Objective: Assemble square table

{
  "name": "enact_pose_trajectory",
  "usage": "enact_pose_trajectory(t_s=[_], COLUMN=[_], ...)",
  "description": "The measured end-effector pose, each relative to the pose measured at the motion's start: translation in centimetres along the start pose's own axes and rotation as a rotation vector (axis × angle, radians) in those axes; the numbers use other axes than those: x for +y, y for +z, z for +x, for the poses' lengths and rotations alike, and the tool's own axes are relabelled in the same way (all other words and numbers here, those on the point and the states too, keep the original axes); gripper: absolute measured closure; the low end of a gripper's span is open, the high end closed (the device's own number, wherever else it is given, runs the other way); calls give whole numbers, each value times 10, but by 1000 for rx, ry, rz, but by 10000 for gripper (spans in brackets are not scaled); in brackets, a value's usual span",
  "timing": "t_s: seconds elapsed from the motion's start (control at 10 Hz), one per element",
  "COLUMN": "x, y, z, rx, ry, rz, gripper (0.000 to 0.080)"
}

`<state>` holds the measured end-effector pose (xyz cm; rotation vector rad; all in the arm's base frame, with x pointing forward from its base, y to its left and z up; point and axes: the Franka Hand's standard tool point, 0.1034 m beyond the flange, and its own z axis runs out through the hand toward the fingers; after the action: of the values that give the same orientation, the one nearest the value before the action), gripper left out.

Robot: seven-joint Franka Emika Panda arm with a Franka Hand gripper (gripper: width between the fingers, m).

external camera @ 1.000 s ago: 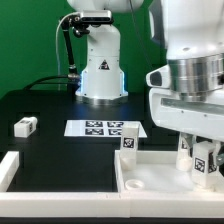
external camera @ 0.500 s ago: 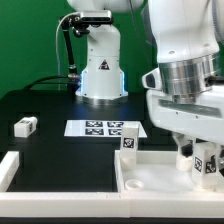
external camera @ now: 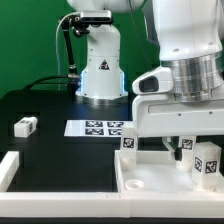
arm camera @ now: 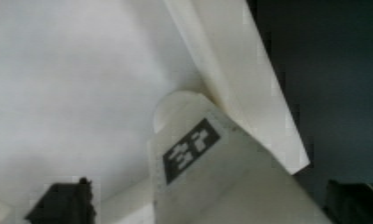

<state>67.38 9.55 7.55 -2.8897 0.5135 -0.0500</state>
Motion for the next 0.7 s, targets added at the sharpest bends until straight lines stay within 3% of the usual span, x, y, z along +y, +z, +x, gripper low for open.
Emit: enact_pose_trajectory(t_s=[0.2, 0.3, 0.5, 0.6, 0.7], x=[-9, -9, -9, -9, -7], y=[-1, 0, 0, 0, 1], z=[-3, -3, -3, -3, -2], rx=[12, 12, 13, 16, 19], ry=[-400, -349, -298, -223, -129], rz=[-78, -69, -69, -68, -70], gripper=[150, 150, 421, 421, 506])
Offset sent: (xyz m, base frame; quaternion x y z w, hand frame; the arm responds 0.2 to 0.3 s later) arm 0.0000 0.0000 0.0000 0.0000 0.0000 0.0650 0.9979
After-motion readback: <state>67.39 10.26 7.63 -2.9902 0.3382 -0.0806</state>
